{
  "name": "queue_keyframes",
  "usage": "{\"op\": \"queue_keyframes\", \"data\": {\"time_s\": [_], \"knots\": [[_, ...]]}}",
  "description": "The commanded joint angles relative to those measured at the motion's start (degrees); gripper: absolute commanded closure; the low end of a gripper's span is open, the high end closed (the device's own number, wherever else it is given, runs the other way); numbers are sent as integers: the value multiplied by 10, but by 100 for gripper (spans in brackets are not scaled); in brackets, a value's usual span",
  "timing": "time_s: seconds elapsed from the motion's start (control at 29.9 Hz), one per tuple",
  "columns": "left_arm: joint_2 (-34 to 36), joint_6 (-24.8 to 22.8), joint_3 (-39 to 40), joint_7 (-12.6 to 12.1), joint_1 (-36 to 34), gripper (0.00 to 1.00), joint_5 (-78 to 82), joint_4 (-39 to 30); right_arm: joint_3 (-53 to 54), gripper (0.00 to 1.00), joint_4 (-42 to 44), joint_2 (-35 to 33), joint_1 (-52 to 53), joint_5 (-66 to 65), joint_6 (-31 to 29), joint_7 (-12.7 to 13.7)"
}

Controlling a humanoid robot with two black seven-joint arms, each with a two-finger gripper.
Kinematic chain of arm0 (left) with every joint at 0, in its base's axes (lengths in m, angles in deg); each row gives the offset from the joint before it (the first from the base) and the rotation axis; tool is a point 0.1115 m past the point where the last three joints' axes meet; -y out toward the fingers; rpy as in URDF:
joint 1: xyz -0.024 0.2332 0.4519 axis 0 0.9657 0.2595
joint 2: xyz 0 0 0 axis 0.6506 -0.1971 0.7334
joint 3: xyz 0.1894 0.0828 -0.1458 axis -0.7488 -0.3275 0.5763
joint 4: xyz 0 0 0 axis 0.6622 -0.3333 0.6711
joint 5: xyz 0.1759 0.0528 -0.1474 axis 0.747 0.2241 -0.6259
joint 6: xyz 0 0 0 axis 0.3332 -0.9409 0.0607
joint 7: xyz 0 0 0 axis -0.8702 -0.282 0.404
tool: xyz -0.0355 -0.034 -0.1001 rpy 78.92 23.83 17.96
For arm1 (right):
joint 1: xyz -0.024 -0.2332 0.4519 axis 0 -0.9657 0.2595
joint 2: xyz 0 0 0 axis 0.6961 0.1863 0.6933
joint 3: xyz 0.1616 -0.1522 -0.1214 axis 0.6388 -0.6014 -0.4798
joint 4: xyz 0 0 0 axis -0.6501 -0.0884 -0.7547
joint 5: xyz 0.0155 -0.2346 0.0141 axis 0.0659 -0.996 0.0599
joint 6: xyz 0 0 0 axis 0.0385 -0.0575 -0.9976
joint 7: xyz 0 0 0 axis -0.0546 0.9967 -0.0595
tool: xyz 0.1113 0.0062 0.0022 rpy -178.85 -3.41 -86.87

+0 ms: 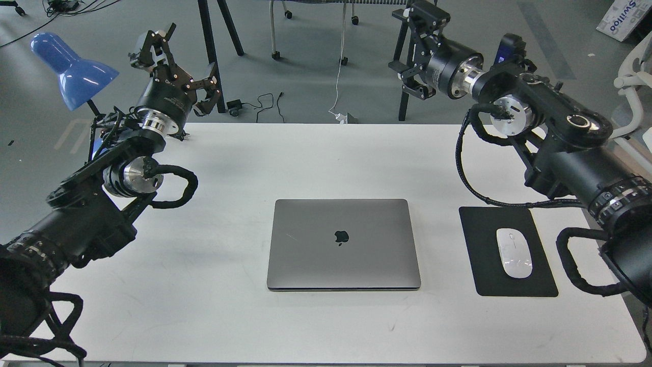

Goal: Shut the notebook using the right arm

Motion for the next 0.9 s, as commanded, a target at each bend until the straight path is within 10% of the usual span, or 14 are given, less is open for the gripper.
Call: {"op": "queue_keyframes", "data": {"time_s": [0.0,0.87], "knots": [[0,0,0,0,0,0,0,0,59,0,-12,0,-12,37,-11,-1],[1,-1,0,0,0,0,0,0,188,0,-114,-17,-163,199,-78,-15]]}}
